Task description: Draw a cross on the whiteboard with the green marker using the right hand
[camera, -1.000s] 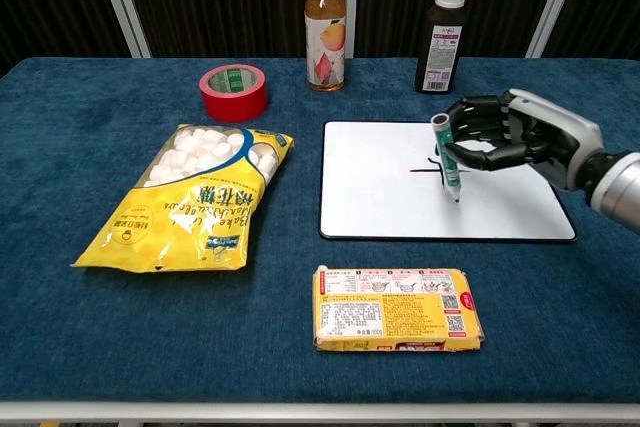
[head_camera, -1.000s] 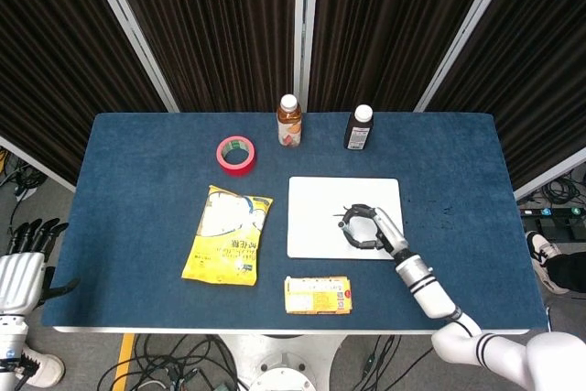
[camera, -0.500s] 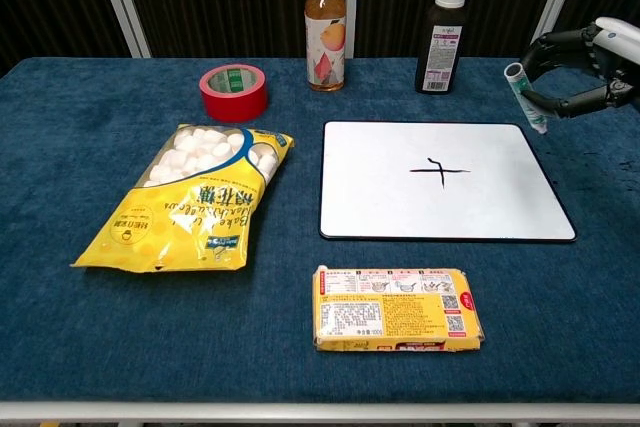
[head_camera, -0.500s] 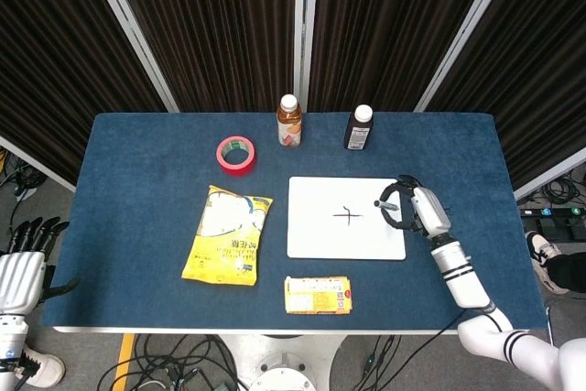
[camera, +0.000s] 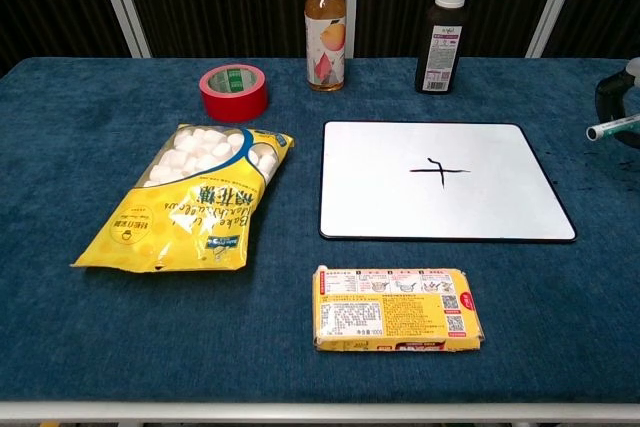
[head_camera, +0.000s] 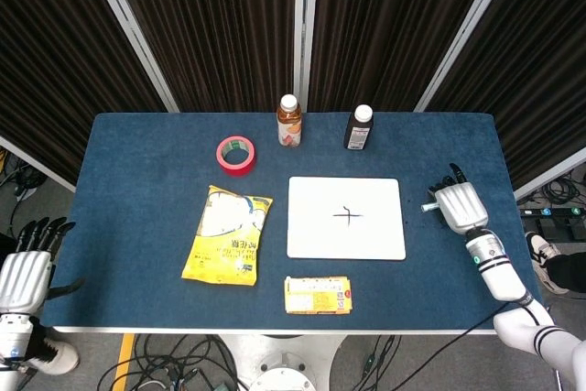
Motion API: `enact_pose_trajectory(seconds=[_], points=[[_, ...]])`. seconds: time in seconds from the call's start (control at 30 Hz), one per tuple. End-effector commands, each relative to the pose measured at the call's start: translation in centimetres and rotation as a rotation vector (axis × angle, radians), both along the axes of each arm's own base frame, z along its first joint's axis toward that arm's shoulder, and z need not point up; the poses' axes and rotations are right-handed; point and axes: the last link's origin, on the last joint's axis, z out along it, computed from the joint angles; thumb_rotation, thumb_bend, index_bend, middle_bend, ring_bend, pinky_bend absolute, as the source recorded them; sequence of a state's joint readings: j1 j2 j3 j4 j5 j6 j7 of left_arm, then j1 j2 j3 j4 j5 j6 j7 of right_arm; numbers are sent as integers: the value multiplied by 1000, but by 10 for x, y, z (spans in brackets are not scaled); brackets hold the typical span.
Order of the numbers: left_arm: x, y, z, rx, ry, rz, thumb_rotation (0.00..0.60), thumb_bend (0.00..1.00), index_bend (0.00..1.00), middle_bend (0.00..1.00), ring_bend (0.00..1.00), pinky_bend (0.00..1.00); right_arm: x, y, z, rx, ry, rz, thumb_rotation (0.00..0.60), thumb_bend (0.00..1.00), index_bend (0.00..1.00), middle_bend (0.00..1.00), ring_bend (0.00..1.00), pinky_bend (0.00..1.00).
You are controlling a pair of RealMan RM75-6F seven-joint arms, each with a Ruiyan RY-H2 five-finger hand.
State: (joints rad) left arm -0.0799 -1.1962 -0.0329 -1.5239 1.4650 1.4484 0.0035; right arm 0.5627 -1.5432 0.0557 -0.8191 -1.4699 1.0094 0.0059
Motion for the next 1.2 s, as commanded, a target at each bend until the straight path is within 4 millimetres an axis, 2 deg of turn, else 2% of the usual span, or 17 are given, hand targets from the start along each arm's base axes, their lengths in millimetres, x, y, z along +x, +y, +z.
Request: enact_pose_trajectory(seconds=[0.03,0.2,0.27,0.37,0.47,0.53,0.63,0.73,0.87,0.97,1.07,1.2], points=[[0,0,0,-2,2,4,600,41,147,88,15,0,-11,0,-13,30,32,-30,600,633,602,520,265,56],[3,1,1,-4,7,5,600,41,147,88,14,0,-12,-4,-25,47,74,-16,600,633,581,505,249,33],[3,0,0,-4,6,6,600,41,148,88,14,0,-14,-5,-28,54,92,-28,600,633,538,495,228,14],[3,0,0,-5,5,5,600,40,148,88,14,0,-16,-5,-31,61,126,-42,600,633,392,436,166,0],[4,0,1,0,5,3,600,41,148,88,15,0,-17,-1,-29,55,143,-47,600,629,194,312,59,0],[4,0,2,3,4,2,600,41,147,88,14,0,-18,4,-22,39,135,-49,600,625,123,257,19,0],[3,-1,3,3,3,4,600,41,148,88,15,0,-16,16,-2,-21,96,-40,600,613,74,210,0,0],[3,0,3,10,-4,-2,600,41,148,88,15,0,-8,38,26,-107,-48,-36,600,610,68,219,0,0],[5,1,0,15,-8,-24,600,41,147,88,15,0,7,80,73,-222,-333,-46,600,602,89,275,25,0],[6,3,-2,26,-8,-38,600,40,147,88,15,0,12,114,101,-269,-449,-40,600,591,136,301,62,0],[7,5,-3,33,-8,-47,600,41,148,88,15,0,13,140,120,-316,-462,-35,600,590,173,319,89,0],[9,8,-5,35,-7,-56,600,40,147,88,15,0,16,162,128,-321,-482,-56,600,590,186,318,91,0]])
